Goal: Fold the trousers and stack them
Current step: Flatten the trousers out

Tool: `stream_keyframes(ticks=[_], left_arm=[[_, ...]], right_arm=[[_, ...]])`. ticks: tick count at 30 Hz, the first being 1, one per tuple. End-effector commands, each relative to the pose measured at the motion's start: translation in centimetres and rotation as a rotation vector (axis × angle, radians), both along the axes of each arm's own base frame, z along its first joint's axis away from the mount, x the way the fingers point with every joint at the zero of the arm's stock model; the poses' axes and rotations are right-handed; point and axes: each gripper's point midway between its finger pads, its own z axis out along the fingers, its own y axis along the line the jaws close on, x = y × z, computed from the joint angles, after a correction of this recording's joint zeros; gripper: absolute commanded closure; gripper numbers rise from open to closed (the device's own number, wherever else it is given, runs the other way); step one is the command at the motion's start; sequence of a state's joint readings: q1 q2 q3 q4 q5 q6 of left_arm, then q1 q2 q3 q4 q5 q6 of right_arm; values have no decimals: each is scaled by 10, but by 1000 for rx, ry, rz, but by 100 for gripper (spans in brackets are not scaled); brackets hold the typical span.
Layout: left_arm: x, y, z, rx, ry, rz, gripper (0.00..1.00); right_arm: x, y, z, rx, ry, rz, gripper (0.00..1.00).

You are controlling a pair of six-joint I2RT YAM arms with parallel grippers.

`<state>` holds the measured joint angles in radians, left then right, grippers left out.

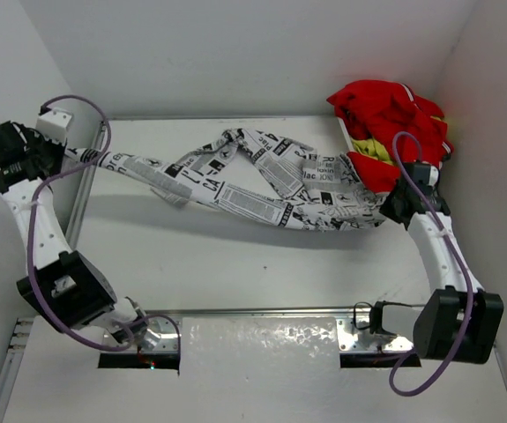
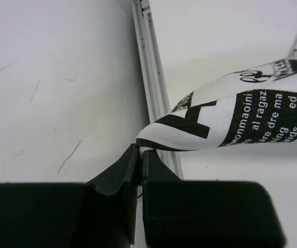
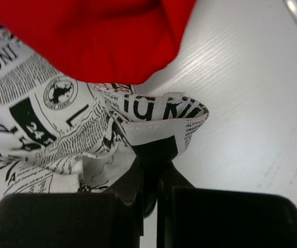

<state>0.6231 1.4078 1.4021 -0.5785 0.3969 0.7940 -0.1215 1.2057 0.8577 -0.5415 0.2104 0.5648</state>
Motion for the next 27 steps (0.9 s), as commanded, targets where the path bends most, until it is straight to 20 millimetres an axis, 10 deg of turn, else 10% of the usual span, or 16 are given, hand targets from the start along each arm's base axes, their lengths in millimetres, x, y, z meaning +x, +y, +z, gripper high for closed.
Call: stream_keyframes(ticks=[1,10,13,16,20,27], left_arm=[[-34,-21,-72,-61,211,-102,100],[-200,-39,-215,-35,845,-181,78],[-249,-66,-213,-96,1025,-373,71],[-240,-60,-185,-101,1001,-412,68],[-170,-46,-141,-195,741,-334,59],[-104,-4,-175,-335,597,30,48]], right_arm=[[-8,-29,15,-79,-53,-112,100],[-15,-39,11,-128,-27,-100,100],[-14,-40,9,-128,-18,-97,100],[-11,-39,6,-122,-11,-91,100],[-8,-38,2,-114,4,-81,100],[-5,-38,3,-114,22,-69,100]])
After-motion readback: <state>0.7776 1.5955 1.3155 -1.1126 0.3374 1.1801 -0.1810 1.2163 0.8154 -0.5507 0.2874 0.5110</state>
